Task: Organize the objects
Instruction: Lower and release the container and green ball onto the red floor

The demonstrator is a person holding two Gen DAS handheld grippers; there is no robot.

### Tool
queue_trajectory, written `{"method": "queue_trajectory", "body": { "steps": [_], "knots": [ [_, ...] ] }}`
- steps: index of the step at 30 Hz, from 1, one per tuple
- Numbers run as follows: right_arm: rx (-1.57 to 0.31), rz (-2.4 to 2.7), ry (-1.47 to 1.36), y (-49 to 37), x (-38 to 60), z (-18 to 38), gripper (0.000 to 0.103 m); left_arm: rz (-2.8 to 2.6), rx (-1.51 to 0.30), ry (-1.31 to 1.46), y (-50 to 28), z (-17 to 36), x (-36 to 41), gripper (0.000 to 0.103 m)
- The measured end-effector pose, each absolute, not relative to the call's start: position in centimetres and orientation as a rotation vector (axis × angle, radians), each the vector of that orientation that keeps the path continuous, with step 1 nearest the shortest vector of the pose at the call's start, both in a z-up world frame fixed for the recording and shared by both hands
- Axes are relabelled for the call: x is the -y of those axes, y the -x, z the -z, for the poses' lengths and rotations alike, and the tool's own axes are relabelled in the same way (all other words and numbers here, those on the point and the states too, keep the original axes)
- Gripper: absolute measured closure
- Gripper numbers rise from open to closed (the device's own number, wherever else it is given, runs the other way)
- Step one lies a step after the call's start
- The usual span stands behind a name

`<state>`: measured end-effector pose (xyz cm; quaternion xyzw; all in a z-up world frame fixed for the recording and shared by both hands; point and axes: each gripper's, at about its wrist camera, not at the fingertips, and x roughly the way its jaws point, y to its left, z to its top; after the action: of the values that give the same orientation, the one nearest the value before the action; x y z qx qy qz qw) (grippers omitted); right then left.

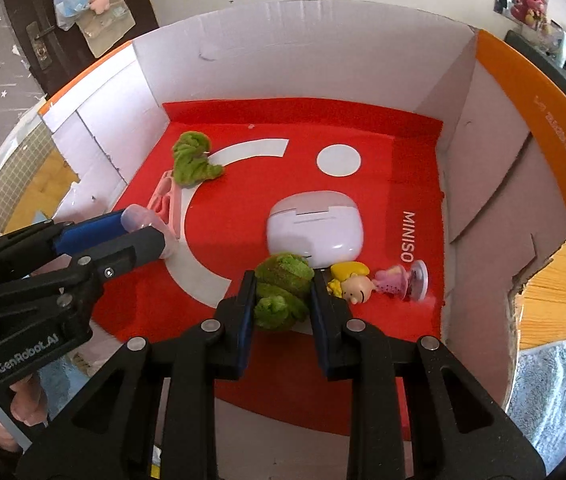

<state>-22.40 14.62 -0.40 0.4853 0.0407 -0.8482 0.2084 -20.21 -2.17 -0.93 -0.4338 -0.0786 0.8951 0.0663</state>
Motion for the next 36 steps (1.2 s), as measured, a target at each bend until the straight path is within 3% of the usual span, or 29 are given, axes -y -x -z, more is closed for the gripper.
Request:
{"method": "queue_trajectory", "body": {
  "steps": [36],
  "knots": [
    [-0.09,2.356,-1.354,22.2,-13.7,0.3,0.078,-2.693,0.234,1.323,19.9,1.4,1.9,0.067]
  ]
}}
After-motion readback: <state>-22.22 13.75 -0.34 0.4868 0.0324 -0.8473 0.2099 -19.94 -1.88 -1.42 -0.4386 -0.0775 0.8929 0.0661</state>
